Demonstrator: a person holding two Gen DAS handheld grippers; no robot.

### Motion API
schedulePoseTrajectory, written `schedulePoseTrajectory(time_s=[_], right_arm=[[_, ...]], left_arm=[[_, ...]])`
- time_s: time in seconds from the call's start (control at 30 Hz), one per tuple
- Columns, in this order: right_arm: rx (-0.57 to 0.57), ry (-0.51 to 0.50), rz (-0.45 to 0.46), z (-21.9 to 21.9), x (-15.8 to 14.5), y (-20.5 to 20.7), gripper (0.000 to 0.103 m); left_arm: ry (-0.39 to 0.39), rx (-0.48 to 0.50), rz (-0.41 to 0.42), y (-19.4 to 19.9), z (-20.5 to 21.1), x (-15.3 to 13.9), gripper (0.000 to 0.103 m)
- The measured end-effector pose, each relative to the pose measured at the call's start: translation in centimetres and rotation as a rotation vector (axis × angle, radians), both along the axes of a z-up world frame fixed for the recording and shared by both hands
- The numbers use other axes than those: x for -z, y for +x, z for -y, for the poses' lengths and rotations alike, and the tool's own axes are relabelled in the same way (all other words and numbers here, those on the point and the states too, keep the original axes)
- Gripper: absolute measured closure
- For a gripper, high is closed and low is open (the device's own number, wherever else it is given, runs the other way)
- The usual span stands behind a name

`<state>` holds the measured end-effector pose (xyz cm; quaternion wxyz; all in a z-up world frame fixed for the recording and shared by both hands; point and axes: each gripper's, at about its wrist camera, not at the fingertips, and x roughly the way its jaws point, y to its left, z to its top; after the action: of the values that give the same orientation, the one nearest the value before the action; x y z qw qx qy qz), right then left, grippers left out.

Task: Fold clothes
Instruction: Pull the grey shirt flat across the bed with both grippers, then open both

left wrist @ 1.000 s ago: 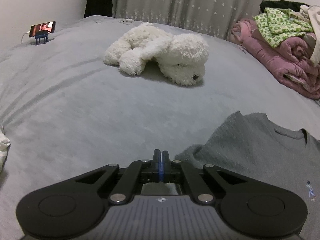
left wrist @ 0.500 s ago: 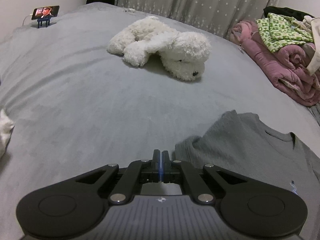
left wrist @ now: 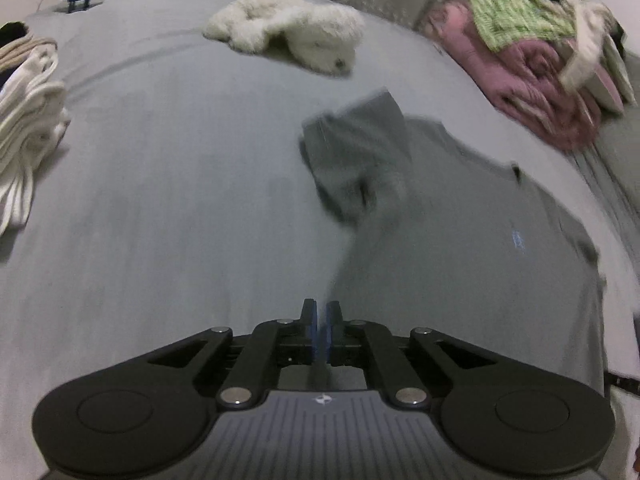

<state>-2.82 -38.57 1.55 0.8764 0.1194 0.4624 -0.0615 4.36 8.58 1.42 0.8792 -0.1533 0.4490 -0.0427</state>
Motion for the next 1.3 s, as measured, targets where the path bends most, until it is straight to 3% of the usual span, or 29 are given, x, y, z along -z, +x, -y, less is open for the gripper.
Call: schedulePoseTrajectory(time_s=[0.23,0.37,0.5,0.7,0.73,0.77,0.8,0.87,1.13,1.3], right_arm=[[-0.033,-0.009,0.023,-2.1,-0.4,-6.2,0.067],[-0.056,0.007,0.033,-3.0,-0.4,-8.3,0.067],[-0.064,0.005,0.036,-3.4,-0.2,-10.6,0.068],[-0.079,0.115,0.037,-3.7,0.2,-14.6,0.068],[-0.088,0.123,0.041,-3.8,0.3,-15.0,0.069],[-0.096,0.127,0.045,-4.0,0.4,-15.2,0.08],[-0.1,0.128,0.046,-4.1,0.5,-15.2,0.093],[-0.104,0.123,0.052,-4.3,0.4,-15.3,0.093],[-0.036,0.029,0.165,-0.6,-5.0,-18.2,0.094],[-0.031,-0.003,0.139,0.0,-4.7,-18.5,0.094]], left_arm=[[0.039,0.062,-0.006,-6.3,1.0,0.3,0.097],[0.057,0.095,-0.008,-9.0,1.2,0.5,0.082],[0.069,0.117,-0.004,-10.9,1.5,0.7,0.081],[0.089,0.152,0.012,-12.6,2.3,1.0,0.079],[0.092,0.153,0.013,-12.7,2.5,1.1,0.08],[0.101,0.156,0.015,-12.8,2.7,1.1,0.082],[0.113,0.161,0.016,-12.7,3.0,1.2,0.095],[0.109,0.162,0.011,-12.6,3.1,1.2,0.102],[-0.03,0.127,0.042,-14.0,0.4,-0.4,0.102],[-0.053,0.139,0.044,-14.7,0.4,-0.6,0.102]])
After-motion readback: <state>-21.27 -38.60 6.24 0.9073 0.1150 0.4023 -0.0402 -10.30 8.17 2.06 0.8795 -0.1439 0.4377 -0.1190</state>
